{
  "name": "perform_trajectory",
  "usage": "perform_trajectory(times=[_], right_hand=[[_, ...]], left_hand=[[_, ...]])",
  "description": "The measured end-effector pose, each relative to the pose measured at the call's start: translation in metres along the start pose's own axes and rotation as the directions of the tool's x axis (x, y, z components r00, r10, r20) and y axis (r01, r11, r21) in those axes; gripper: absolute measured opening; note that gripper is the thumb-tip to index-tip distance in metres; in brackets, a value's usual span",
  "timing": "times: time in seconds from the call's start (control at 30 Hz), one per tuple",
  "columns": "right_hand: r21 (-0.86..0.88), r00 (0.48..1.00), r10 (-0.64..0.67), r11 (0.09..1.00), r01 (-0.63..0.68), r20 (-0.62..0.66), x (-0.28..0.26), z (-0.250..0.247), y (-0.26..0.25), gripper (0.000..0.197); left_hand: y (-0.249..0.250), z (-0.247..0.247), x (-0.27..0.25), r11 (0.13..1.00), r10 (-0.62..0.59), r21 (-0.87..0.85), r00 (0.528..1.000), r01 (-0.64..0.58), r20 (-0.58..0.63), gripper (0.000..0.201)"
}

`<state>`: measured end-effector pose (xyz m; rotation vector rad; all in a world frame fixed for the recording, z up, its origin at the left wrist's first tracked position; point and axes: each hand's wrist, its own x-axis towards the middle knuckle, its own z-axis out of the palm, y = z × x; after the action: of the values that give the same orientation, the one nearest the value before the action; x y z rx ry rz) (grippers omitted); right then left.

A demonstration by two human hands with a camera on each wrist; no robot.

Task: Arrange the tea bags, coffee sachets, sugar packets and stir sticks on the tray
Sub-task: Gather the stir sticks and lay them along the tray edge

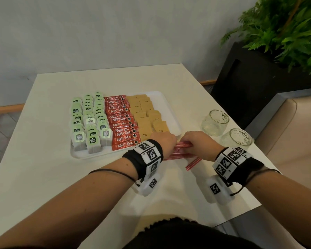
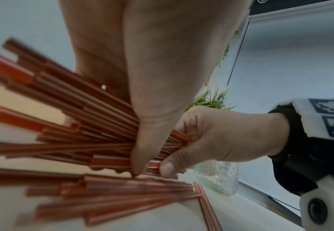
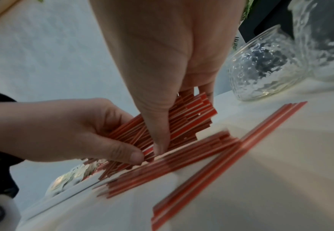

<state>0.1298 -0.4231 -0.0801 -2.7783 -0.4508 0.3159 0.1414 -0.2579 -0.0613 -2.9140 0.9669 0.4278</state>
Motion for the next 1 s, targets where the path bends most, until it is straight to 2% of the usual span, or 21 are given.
perform_trajectory(times=[0.1,0.23,0.37,0.47,0.6,0.7,0.77,0.8,0.83,0.87,0.9,0.93,0.97,1.0], right_hand=[[0.062,0.999,-0.032,0.998,0.032,-0.008,0.001,-0.007,-0.002,0.022],[0.171,0.998,0.018,0.985,-0.027,0.056,0.001,-0.022,-0.004,0.023],[0.392,0.960,-0.003,0.913,-0.112,0.281,-0.003,-0.040,-0.004,0.032],[0.388,0.944,-0.027,0.915,-0.109,0.330,-0.003,-0.045,-0.006,0.028],[0.293,0.959,-0.029,0.954,-0.058,0.283,0.003,-0.047,-0.012,0.022],[0.242,0.967,-0.081,0.970,0.021,0.240,0.013,-0.054,-0.017,0.021],[0.264,0.992,-0.101,0.962,0.076,0.082,0.020,-0.059,-0.021,0.030],[0.259,0.995,-0.090,0.961,0.100,-0.048,0.023,-0.061,-0.024,0.044],[0.251,0.983,-0.067,0.962,0.110,-0.173,0.025,-0.063,-0.028,0.062],[0.259,0.966,-0.050,0.959,0.117,-0.252,0.025,-0.065,-0.033,0.082],[0.269,0.961,-0.054,0.954,0.130,-0.272,0.024,-0.065,-0.038,0.099],[0.266,0.968,-0.082,0.953,0.146,-0.238,0.022,-0.065,-0.044,0.113],[0.250,0.977,-0.127,0.953,0.168,-0.174,0.020,-0.063,-0.049,0.123],[0.236,0.978,-0.175,0.952,0.197,-0.113,0.017,-0.059,-0.056,0.130]], left_hand=[[-0.001,0.001,0.003,0.999,0.043,-0.003,0.997,-0.043,0.058,0.023],[-0.003,-0.004,0.001,0.995,0.026,-0.098,0.995,-0.016,0.100,0.020],[-0.012,-0.001,-0.001,0.981,0.025,-0.193,0.995,-0.007,0.092,0.013],[-0.015,-0.001,-0.005,0.973,0.030,-0.231,0.995,-0.006,0.097,0.013],[-0.014,-0.004,-0.017,0.950,0.053,-0.313,0.993,-0.017,0.108,0.018],[-0.020,-0.004,-0.019,0.934,0.015,-0.358,0.998,0.006,0.058,0.023],[-0.025,-0.005,-0.021,0.912,-0.041,-0.409,0.999,0.034,-0.011,0.021],[-0.029,-0.006,-0.023,0.880,-0.075,-0.473,0.996,0.046,-0.044,0.021],[-0.033,-0.007,-0.025,0.811,-0.122,-0.582,0.990,0.058,-0.071,0.020],[-0.038,-0.009,-0.028,0.684,-0.186,-0.726,0.980,0.074,-0.075,0.019],[-0.044,-0.011,-0.030,0.468,-0.251,-0.880,0.967,0.079,-0.046,0.020],[-0.050,-0.012,-0.031,0.158,-0.294,-0.985,0.956,0.066,0.017,0.021],[-0.055,-0.015,-0.032,-0.183,-0.293,-0.982,0.952,0.041,0.094,0.022],[-0.059,-0.017,-0.033,-0.463,-0.270,-0.887,0.951,0.009,0.151,0.021]])
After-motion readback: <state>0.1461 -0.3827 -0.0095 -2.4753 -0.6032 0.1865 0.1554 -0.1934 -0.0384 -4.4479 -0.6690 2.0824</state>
